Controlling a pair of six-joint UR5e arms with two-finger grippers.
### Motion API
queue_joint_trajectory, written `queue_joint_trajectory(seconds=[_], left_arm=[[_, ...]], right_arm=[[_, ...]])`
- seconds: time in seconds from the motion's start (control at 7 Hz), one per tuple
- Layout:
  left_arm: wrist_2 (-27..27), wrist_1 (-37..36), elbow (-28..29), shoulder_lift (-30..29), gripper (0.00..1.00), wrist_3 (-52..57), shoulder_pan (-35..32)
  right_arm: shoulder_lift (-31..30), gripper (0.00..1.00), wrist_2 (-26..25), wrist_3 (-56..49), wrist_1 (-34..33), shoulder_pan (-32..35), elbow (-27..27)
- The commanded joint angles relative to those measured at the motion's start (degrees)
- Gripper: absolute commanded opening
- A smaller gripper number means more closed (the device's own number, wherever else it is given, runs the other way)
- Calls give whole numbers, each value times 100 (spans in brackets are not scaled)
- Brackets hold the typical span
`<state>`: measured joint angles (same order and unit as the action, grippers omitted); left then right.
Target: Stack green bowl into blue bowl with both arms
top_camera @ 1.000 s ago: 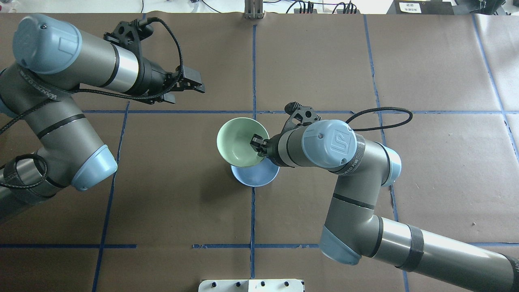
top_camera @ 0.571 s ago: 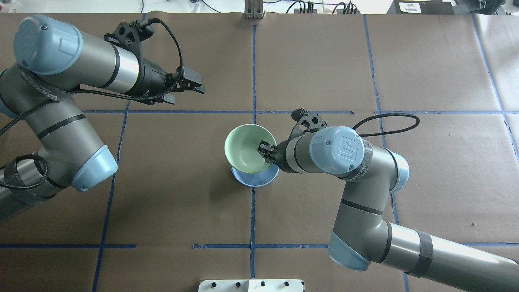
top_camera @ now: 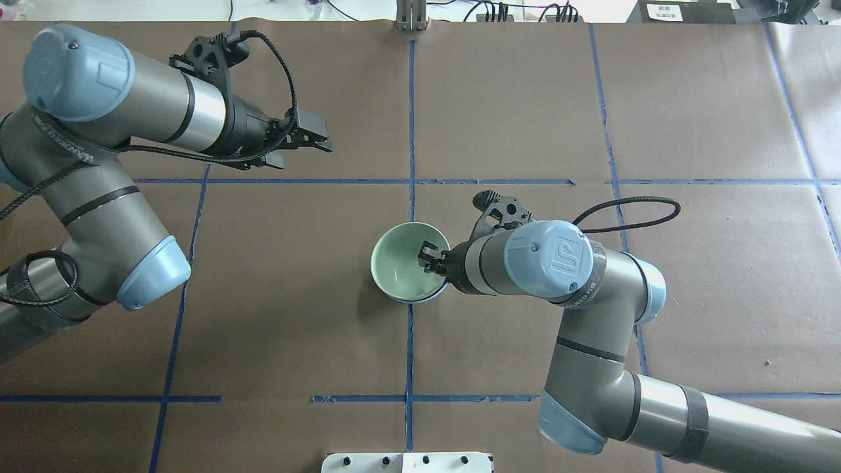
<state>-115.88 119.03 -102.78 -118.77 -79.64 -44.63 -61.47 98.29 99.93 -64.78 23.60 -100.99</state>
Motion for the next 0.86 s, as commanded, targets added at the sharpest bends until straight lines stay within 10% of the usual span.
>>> queue_joint_trajectory(seconds=[0.0, 0.29, 0.71], left_arm=[[4, -3, 12, 11, 92, 10, -2], [-14, -46, 13, 46, 93, 62, -28], [-818, -134, 4, 973, 99, 1927, -780]], right_arm=[[-885, 100, 495, 0, -8, 336, -1291], [-2320, 100, 1835, -687, 45, 1746, -1819], [-3266, 100, 2998, -5074, -17, 4056, -551]])
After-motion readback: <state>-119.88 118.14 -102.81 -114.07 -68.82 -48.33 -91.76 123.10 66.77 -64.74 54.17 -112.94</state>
